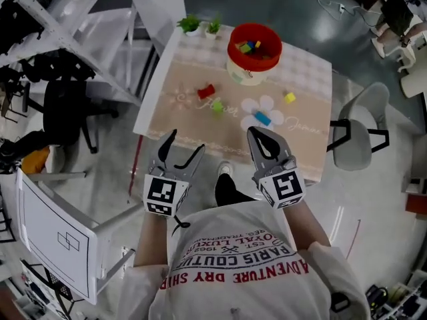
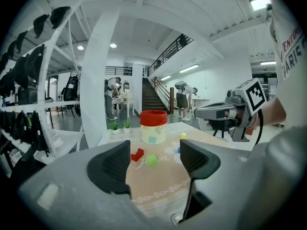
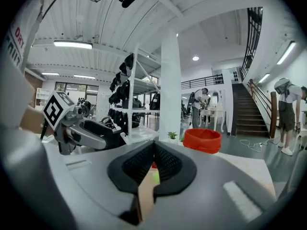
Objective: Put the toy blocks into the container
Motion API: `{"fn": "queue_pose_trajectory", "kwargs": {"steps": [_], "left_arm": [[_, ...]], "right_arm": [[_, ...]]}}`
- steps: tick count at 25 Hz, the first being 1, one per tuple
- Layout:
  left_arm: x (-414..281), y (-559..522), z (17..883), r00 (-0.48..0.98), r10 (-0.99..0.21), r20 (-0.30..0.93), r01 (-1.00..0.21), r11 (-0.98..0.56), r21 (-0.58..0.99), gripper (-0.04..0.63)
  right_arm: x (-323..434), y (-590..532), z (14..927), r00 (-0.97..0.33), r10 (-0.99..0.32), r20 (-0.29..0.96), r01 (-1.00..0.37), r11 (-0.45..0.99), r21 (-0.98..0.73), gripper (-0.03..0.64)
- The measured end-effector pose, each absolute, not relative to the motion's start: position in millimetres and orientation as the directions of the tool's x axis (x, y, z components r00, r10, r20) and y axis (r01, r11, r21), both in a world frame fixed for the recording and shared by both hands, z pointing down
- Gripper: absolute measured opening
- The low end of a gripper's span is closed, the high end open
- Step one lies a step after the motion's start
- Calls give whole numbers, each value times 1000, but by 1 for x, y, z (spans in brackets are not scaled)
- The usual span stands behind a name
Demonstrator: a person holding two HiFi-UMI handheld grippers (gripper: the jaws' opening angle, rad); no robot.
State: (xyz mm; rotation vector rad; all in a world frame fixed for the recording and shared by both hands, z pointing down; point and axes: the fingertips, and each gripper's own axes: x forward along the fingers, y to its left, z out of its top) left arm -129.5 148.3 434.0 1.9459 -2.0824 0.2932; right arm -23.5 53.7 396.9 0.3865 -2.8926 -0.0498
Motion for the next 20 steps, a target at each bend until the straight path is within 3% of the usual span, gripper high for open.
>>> {"fn": "queue_pose_trajectory", "kwargs": {"steps": [11,20], "left_arm": [[-183,44,515,36,-853,520,-997,8,82,323],[-216,5,594,86,-746,660,-996,-91,26,324]], "right_arm": [[-77,-36,460,-920,-222,324,-238,971,-10,2],[-87,-60,497,-897,-212,387,-250,967,-49,1]]}}
